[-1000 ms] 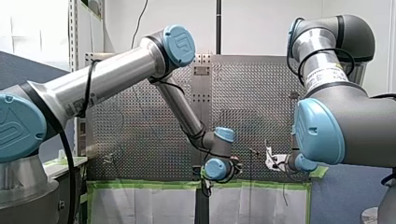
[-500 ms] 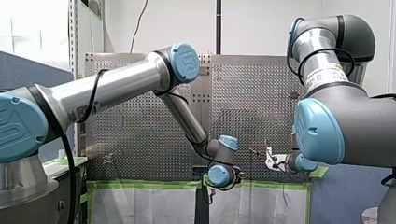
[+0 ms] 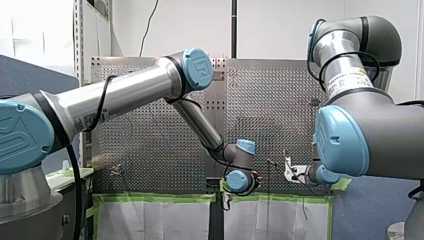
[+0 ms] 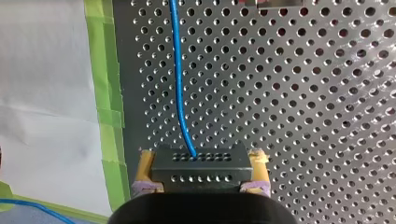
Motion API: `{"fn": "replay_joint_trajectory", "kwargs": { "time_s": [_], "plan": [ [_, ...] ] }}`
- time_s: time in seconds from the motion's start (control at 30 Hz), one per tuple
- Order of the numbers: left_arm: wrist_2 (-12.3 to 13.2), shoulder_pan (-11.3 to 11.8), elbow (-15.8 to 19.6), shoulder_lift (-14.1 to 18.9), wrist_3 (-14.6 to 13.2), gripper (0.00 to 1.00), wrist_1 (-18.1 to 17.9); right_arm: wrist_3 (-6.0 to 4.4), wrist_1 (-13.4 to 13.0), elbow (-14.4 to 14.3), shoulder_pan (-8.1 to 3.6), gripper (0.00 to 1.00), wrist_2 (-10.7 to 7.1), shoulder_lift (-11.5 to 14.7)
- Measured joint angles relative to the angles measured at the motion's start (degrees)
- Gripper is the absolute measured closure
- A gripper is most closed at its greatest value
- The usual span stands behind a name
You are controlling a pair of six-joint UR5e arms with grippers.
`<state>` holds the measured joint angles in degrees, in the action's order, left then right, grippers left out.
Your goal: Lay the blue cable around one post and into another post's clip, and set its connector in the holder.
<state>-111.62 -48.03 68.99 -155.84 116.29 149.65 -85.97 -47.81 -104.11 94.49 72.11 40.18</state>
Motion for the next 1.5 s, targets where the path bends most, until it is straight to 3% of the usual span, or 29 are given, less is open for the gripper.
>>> {"fn": "replay_joint_trajectory", "kwargs": {
  "time_s": [0.37,0.57,0.77,0.8,0.83,0.87,0.93,0.97,1.0,1.07,1.1,1.5],
  "plan": [
    [-3.9,1.4,-0.1,0.0,-1.6,0.00,-0.5,-0.05,-0.1,0.0,0.07,1.00,-0.45,0.0],
    [-4.4,1.9,-0.1,0.0,-1.9,0.00,-1.8,-0.13,0.2,0.0,0.09,1.00,-0.46,0.0],
    [-3.5,1.5,-0.1,0.0,-2.2,0.00,-3.7,-1.09,0.3,0.1,-0.34,1.00,-0.24,0.0],
    [-3.4,1.4,-0.1,0.0,-2.2,0.05,-4.1,-1.26,0.2,0.1,-0.46,1.00,-0.17,0.0],
    [-3.3,1.3,-0.1,0.0,-2.2,0.33,-4.7,-1.48,0.2,0.1,-0.62,1.00,-0.09,0.0],
    [-3.3,1.2,-0.1,0.0,-2.2,0.33,-5.2,-1.65,0.1,0.1,-0.77,1.00,-0.04,0.0],
    [-3.2,1.0,-0.1,0.0,-2.2,0.65,-6.4,-2.12,-0.1,0.2,-1.12,1.00,0.00,0.0],
    [-3.3,0.9,-0.1,0.0,-2.2,0.65,-6.9,-2.34,-0.3,0.1,-1.29,1.00,0.00,0.0],
    [-3.3,0.9,-0.1,0.0,-2.1,0.79,-7.4,-2.60,-0.5,0.2,-1.47,1.00,0.00,0.0],
    [-3.4,0.7,0.0,0.0,-2.1,0.79,-8.6,-3.17,-1.0,0.2,-1.91,1.00,-0.01,0.0],
    [-3.5,0.7,0.0,0.0,-2.1,1.00,-9.1,-3.41,-1.1,0.3,-2.10,1.00,-0.02,0.0],
    [-4.5,0.1,0.0,0.0,-3.8,1.00,-13.5,-5.32,-0.3,3.1,-4.46,1.00,-0.12,0.0]
  ]
}}
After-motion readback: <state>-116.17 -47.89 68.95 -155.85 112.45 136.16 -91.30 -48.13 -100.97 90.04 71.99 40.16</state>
